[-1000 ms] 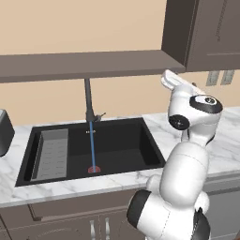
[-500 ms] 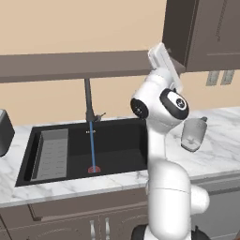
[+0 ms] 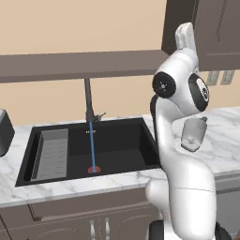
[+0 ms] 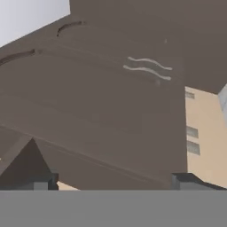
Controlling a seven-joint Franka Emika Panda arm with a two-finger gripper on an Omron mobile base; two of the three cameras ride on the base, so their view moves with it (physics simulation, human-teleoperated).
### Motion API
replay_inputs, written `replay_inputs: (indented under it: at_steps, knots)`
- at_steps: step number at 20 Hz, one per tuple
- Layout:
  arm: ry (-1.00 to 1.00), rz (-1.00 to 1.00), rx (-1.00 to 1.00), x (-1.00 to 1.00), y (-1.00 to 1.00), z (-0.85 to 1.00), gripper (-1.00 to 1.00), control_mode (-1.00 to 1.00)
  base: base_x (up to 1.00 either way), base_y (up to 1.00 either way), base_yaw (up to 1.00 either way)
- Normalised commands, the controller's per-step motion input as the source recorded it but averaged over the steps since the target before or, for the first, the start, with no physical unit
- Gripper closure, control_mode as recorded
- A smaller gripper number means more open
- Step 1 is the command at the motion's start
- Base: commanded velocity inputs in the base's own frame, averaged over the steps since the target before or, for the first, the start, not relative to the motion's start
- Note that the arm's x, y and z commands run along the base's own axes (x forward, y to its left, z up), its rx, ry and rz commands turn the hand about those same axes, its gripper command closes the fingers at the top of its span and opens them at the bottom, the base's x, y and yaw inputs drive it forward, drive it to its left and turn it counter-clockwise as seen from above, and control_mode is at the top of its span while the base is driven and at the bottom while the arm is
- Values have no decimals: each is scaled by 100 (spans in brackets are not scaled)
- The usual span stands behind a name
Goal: Turn on the sink faucet and place the jug under the water for a few seconds to fill it up.
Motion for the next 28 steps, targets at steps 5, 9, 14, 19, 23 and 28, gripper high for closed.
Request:
replay_inputs:
  at_steps: [5, 9, 14, 19, 23, 28]
  knots:
    - [9, 16, -1, -53, -100, 0, -100, -100, 0, 0, 0]
    - [14, 18, -1, -52, -100, 0, -100, -100, 0, 0, 0]
    - [13, 17, -1, -47, -100, -1, -100, -100, 0, 0, 0]
    - [7, 11, -12, -12, -92, -46, -100, -100, 0, 0, 0]
    - [-6, 11, -24, 0, -43, -87, -100, -100, 0, 0, 0]
    - [-20, 24, -30, 0, -36, -75, -100, -100, 0, 0, 0]
